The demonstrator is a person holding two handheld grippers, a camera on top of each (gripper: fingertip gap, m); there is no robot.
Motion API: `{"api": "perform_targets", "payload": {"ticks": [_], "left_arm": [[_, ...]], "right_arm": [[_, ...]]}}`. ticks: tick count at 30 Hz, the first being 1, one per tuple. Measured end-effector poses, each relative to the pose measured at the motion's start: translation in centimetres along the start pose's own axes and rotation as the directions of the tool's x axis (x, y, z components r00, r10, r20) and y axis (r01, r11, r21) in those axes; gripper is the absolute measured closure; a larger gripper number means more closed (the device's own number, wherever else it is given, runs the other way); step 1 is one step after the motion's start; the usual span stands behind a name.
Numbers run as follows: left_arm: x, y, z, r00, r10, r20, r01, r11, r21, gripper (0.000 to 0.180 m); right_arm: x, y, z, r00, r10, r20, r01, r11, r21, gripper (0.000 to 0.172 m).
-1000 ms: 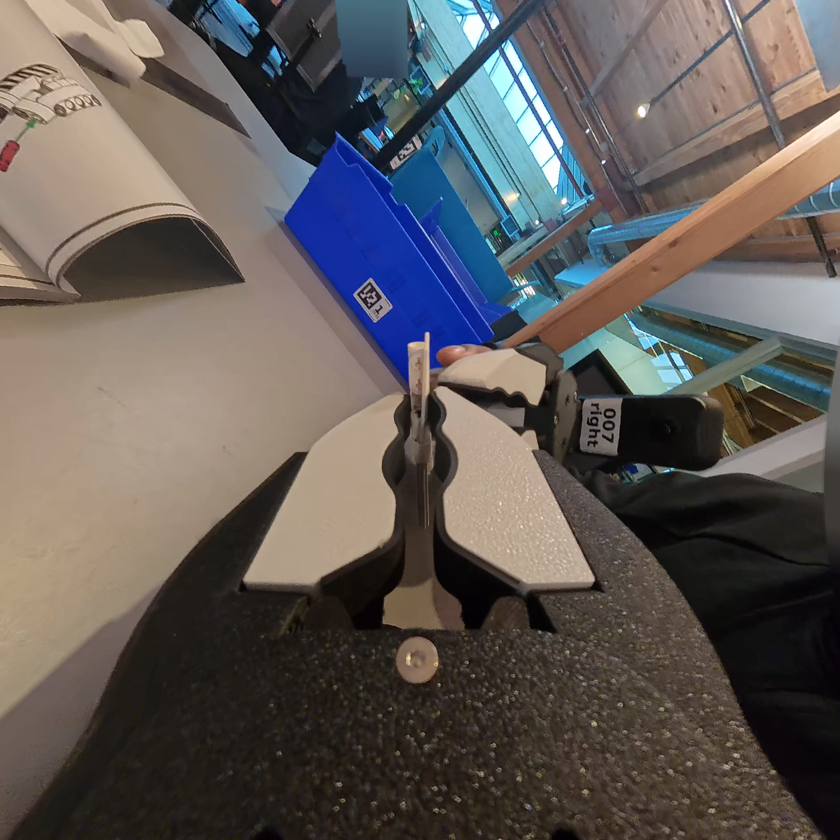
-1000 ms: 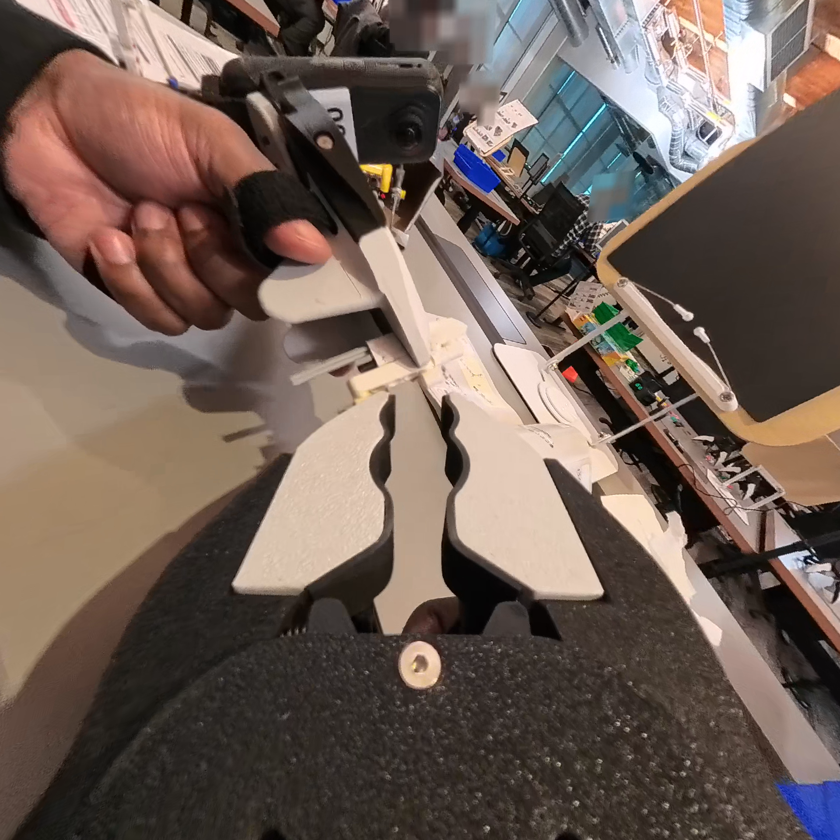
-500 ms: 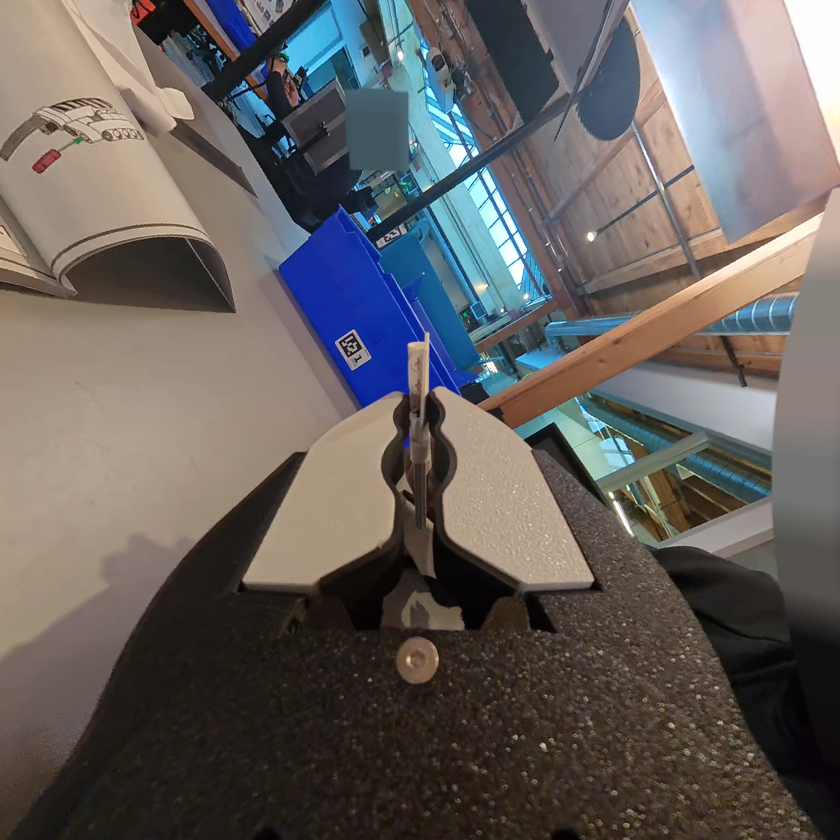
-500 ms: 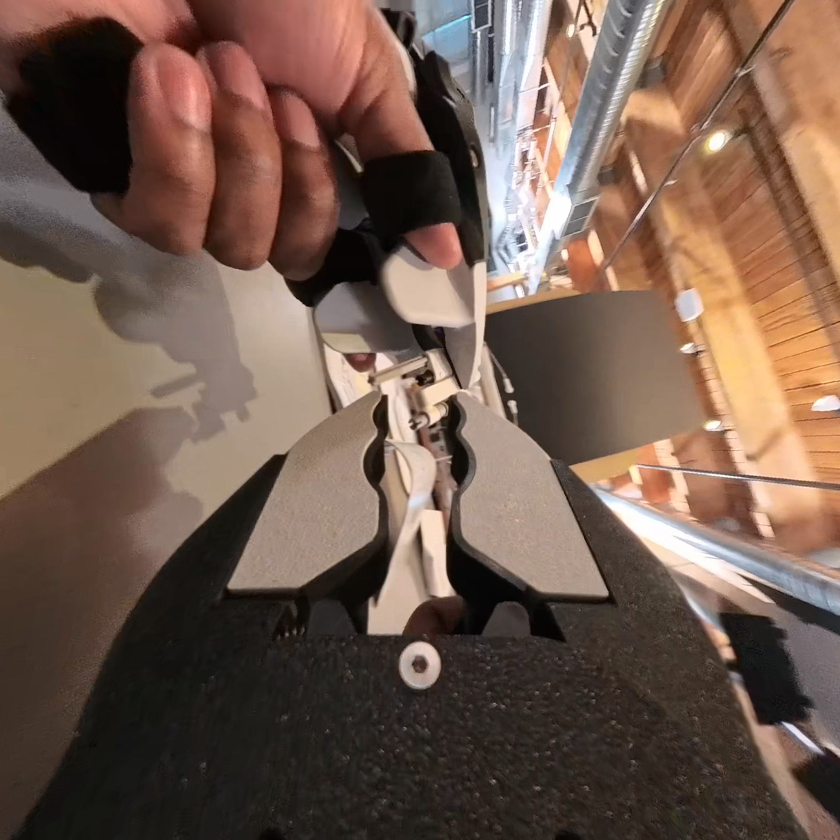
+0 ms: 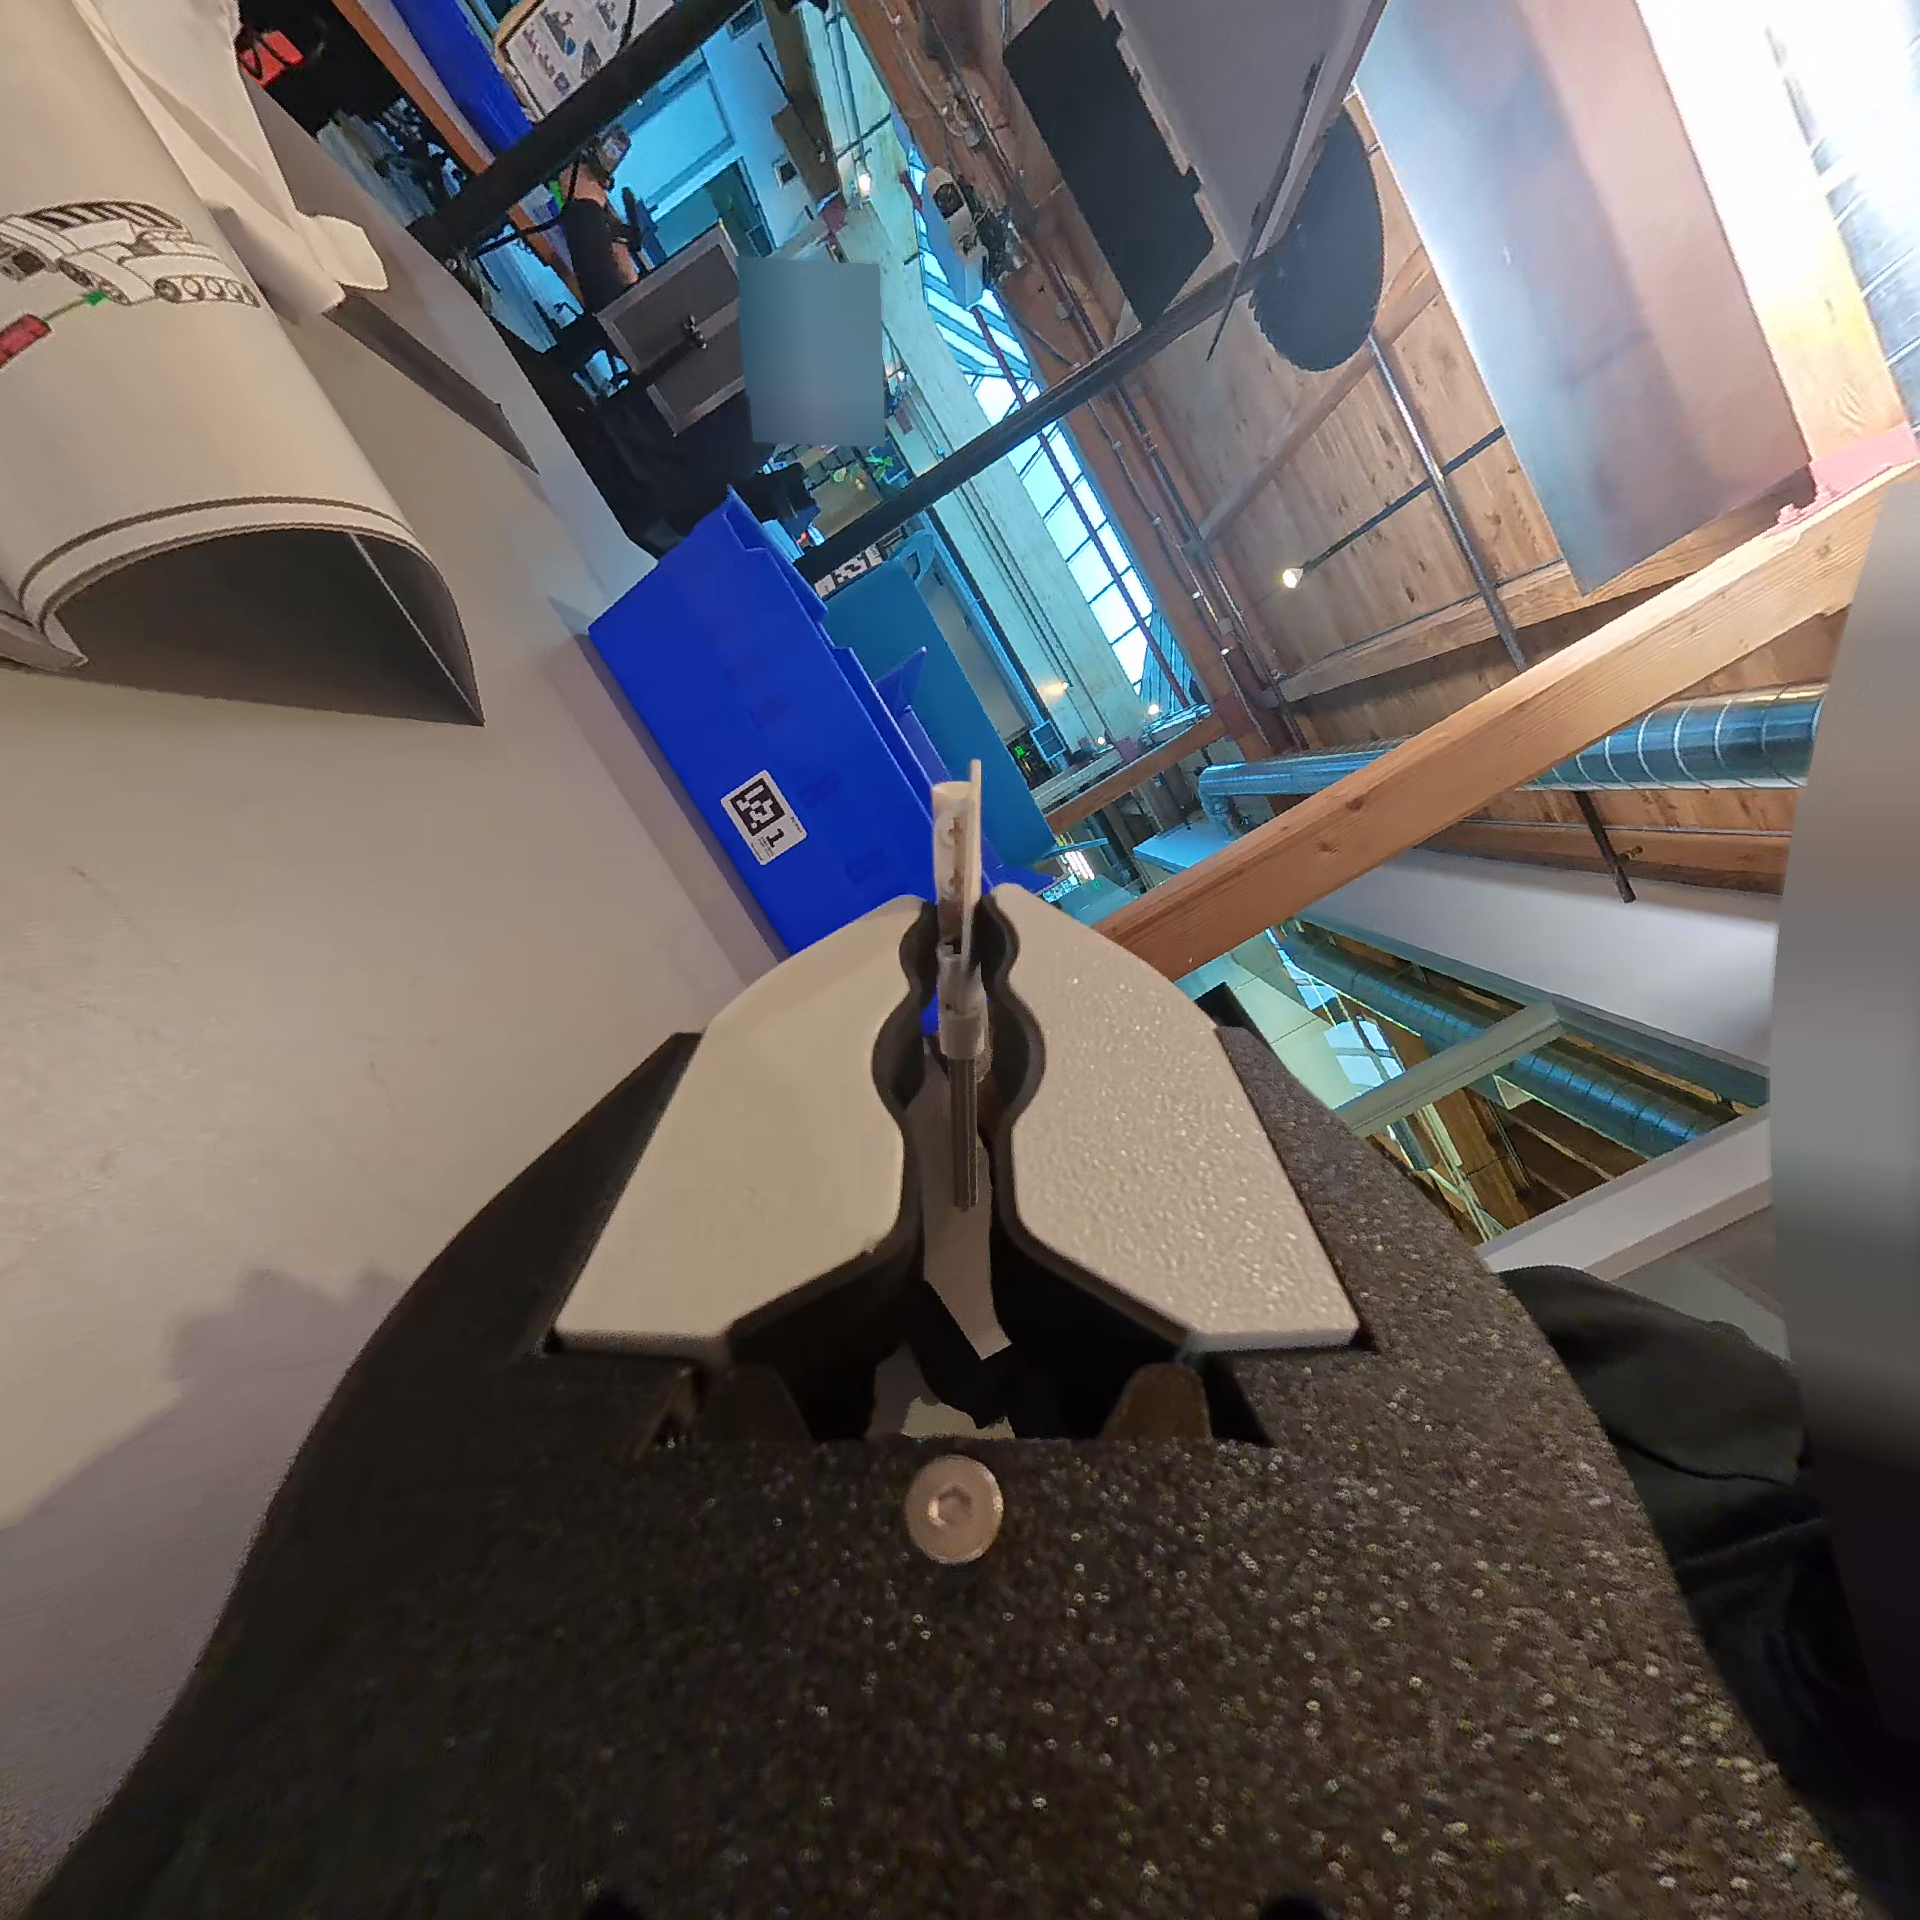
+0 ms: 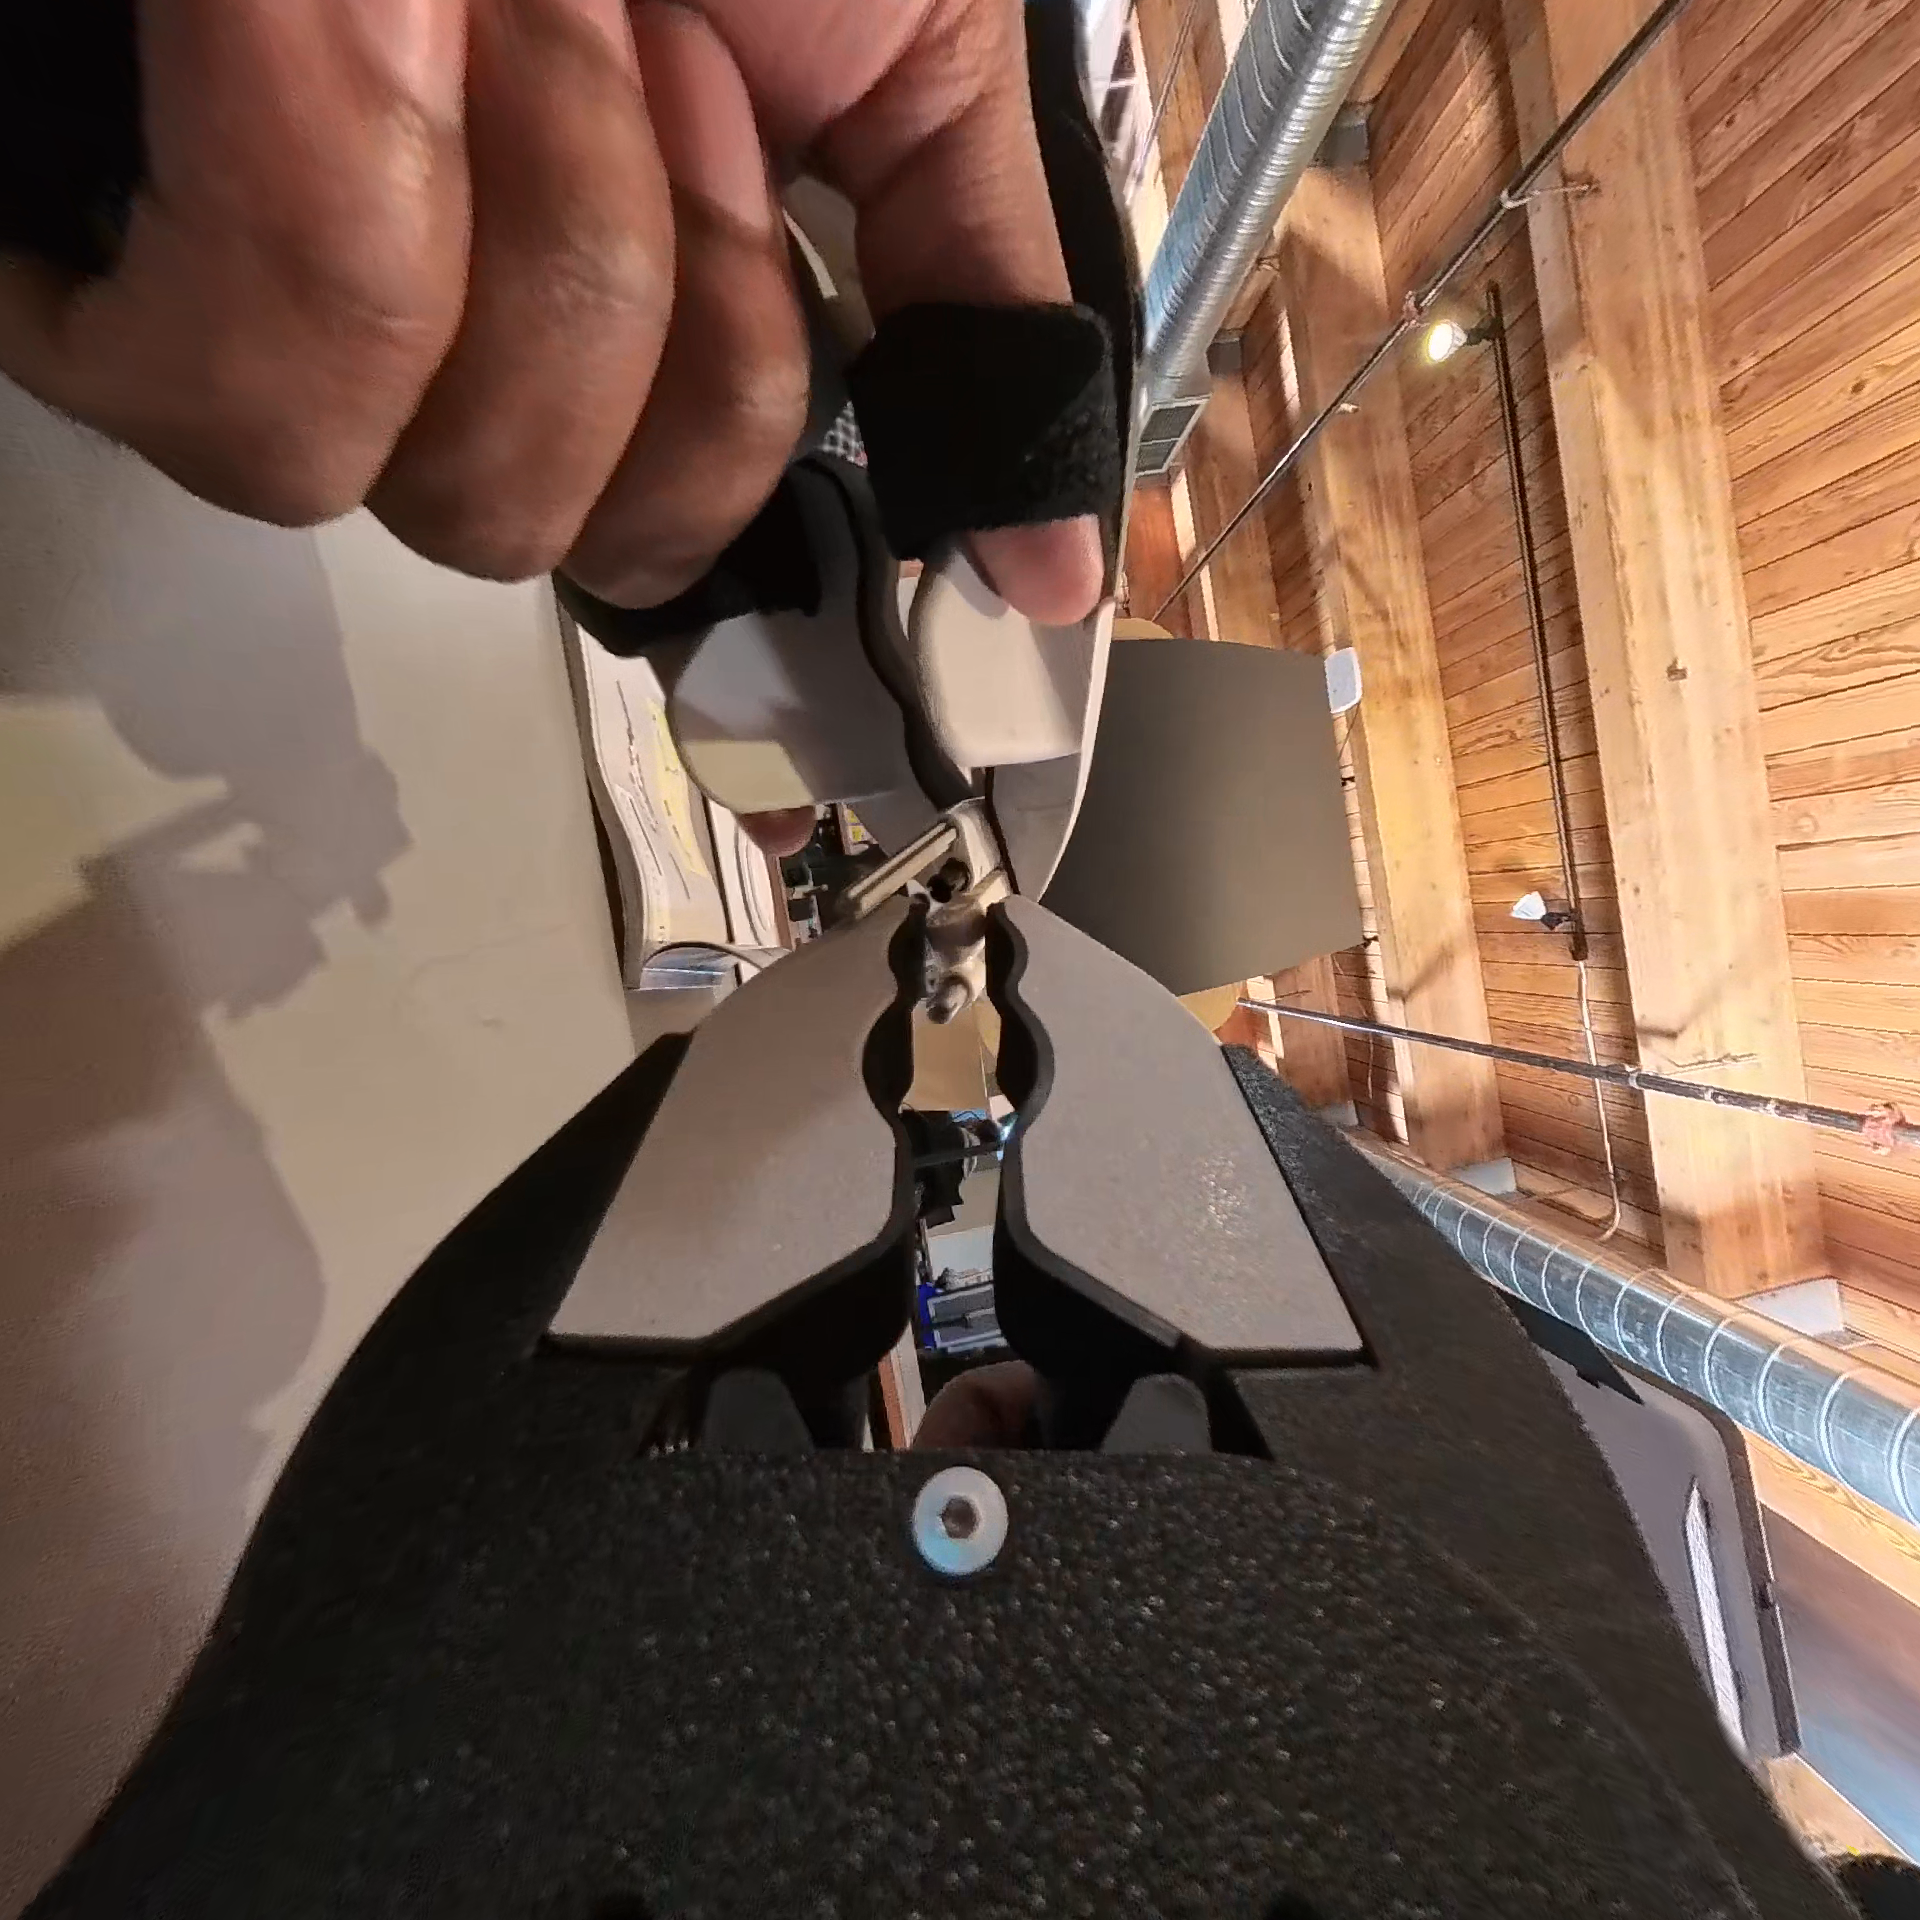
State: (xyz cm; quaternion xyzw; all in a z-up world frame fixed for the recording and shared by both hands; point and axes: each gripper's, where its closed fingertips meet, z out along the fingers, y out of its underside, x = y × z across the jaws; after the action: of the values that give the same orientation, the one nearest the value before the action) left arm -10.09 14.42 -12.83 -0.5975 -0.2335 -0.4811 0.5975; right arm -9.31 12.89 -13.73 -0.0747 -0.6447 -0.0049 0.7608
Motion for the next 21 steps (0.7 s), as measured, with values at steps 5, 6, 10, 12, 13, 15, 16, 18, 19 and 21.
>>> {"api": "perform_targets", "payload": {"ticks": [5,6,10,12,13,15,16,18,19,21], "left_arm": [[0.3,-0.1,0.0,0.999,-0.009,-0.035,0.01,1.0,0.029,0.172],[0.4,-0.1,0.0,0.999,-0.008,-0.04,0.009,0.999,0.032,0.172],[0.7,-0.1,0.1,0.998,0.004,-0.057,-0.002,0.999,0.041,0.172],[0.9,-0.2,0.1,0.998,0.009,-0.063,-0.006,0.999,0.047,0.171],[0.9,-0.2,0.1,0.998,0.012,-0.065,-0.008,0.999,0.051,0.171],[1.0,-0.2,0.1,0.998,0.012,-0.069,-0.008,0.998,0.054,0.171],[1.0,-0.2,0.1,0.997,0.012,-0.071,-0.008,0.998,0.057,0.171],[1.1,-0.3,0.1,0.997,0.01,-0.074,-0.005,0.998,0.064,0.171],[1.0,-0.3,0.1,0.997,0.01,-0.074,-0.005,0.998,0.067,0.171],[1.1,-0.3,0.1,0.997,0.008,-0.078,-0.003,0.997,0.072,0.171]], "right_arm": [[0.7,-0.1,-0.2,0.999,0.041,-0.013,-0.04,0.999,0.019,0.163],[0.8,-0.1,-0.2,0.999,0.039,-0.017,-0.039,0.999,0.021,0.163],[1.2,-0.1,-0.4,0.998,0.054,-0.027,-0.053,0.998,0.033,0.163],[1.3,-0.1,-0.4,0.998,0.062,-0.031,-0.06,0.997,0.037,0.163],[1.4,-0.1,-0.5,0.997,0.067,-0.032,-0.065,0.997,0.038,0.164],[1.5,-0.1,-0.5,0.996,0.078,-0.034,-0.077,0.996,0.044,0.164],[1.6,-0.1,-0.5,0.995,0.09,-0.033,-0.088,0.995,0.046,0.164],[1.6,-0.1,-0.5,0.994,0.109,-0.029,-0.108,0.993,0.05,0.164],[1.7,-0.1,-0.5,0.993,0.118,-0.027,-0.116,0.992,0.053,0.164],[1.7,-0.1,-0.6,0.991,0.133,-0.024,-0.131,0.99,0.057,0.164]]}}
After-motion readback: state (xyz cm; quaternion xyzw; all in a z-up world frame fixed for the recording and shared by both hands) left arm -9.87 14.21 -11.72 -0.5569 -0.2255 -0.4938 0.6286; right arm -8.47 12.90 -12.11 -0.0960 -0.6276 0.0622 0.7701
